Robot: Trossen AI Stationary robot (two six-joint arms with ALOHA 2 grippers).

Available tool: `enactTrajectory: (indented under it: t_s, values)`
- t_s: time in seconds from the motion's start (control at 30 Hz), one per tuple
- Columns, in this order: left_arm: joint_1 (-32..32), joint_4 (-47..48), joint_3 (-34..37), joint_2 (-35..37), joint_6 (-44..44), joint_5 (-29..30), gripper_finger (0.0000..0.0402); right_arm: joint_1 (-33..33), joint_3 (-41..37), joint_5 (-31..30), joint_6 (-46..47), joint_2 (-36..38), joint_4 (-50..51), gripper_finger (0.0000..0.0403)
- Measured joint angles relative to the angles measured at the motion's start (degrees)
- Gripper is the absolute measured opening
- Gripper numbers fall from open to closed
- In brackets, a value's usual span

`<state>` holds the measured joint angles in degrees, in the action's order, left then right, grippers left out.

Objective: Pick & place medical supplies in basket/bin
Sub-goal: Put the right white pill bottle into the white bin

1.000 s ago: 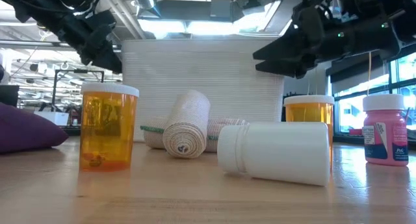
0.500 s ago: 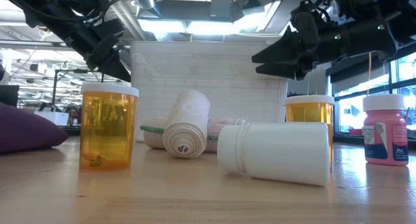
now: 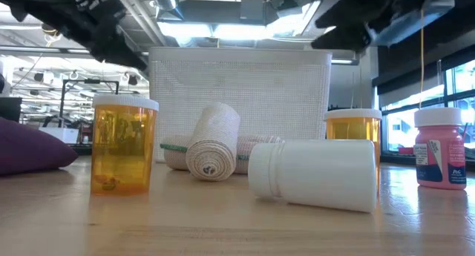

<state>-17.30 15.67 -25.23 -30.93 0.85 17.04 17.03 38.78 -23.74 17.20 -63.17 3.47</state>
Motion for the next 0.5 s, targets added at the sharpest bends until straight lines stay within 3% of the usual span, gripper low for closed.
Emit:
enactTrajectory:
  t_s: [0.13, 0.23, 0.5]
  values:
    - [0.0, 1.9, 0.0, 4.3, 0.6, -0.1, 0.0022, 2.9, 13.0, 0.0, 18.2, -4.2, 27.3, 0.0294]
    - [0.0, 4.0, 0.0, 7.6, 0.6, -0.2, 0.0022, 5.9, 20.1, 1.8, 34.1, -7.6, 42.3, 0.0294]
    - [0.0, 4.2, 0.0, 13.3, 2.7, -0.2, 0.0022, 12.6, 26.6, 13.3, 72.4, -14.2, 67.3, 0.0294]
